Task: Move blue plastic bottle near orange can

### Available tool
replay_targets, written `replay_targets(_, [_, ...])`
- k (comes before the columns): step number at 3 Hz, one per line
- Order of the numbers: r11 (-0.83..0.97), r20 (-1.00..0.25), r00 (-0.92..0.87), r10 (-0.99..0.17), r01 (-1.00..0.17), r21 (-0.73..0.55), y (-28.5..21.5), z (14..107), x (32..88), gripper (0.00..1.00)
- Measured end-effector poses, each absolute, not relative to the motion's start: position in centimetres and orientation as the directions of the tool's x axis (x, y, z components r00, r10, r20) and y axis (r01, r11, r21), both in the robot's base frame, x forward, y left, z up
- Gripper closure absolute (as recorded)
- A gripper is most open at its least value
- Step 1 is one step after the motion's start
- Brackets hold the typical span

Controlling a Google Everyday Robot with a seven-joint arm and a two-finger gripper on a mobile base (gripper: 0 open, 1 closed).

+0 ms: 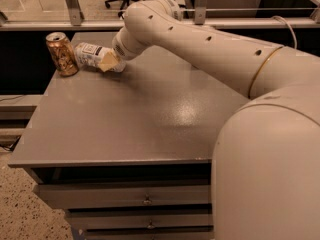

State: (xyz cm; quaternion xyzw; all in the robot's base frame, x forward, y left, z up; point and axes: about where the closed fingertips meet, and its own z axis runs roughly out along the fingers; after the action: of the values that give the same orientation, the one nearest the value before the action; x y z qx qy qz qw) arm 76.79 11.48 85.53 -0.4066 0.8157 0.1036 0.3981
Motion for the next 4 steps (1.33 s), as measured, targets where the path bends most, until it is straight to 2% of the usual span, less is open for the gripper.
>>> replay_targets(2, [0.632, -0.709, -0.357, -0.608, -0.758, -0.161, 11.79, 85.55, 77.27, 0.35])
replay_targets(3, [0.628, -0.701, -0.358, -0.617, -0.761, -0.164, 11.78, 85.57, 77.39, 0.04])
replay_targets(4, [0.628, -0.701, -0.358, -0.617, -0.761, -0.164, 11.73, 85.61, 77.37, 0.0])
